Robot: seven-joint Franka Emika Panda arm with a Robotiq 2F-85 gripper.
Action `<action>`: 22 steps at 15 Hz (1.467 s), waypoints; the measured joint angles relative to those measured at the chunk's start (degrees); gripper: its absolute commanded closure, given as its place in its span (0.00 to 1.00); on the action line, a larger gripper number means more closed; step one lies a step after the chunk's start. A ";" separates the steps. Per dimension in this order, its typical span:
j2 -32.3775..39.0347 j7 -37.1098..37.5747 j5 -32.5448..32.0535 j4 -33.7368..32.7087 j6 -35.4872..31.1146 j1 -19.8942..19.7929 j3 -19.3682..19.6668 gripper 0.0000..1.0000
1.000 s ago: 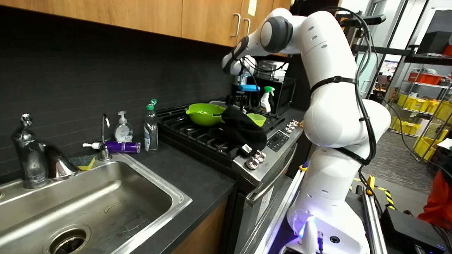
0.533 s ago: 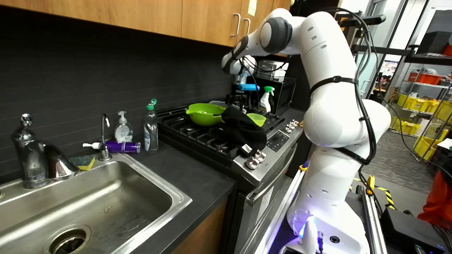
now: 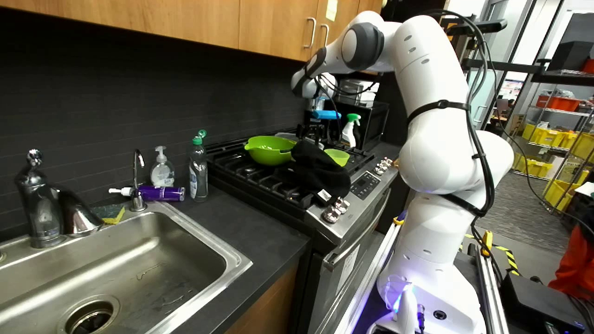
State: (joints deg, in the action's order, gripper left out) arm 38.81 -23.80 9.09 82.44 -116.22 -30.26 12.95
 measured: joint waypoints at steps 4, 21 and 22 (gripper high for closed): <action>0.01 0.33 0.00 0.06 0.11 0.00 -0.04 0.00; 0.00 0.71 0.00 1.43 0.26 0.20 -0.80 0.62; -0.01 0.71 0.00 1.44 0.26 0.20 -0.80 0.69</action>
State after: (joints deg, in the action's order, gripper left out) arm 38.80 -23.09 9.09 83.87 -115.96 -30.07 12.14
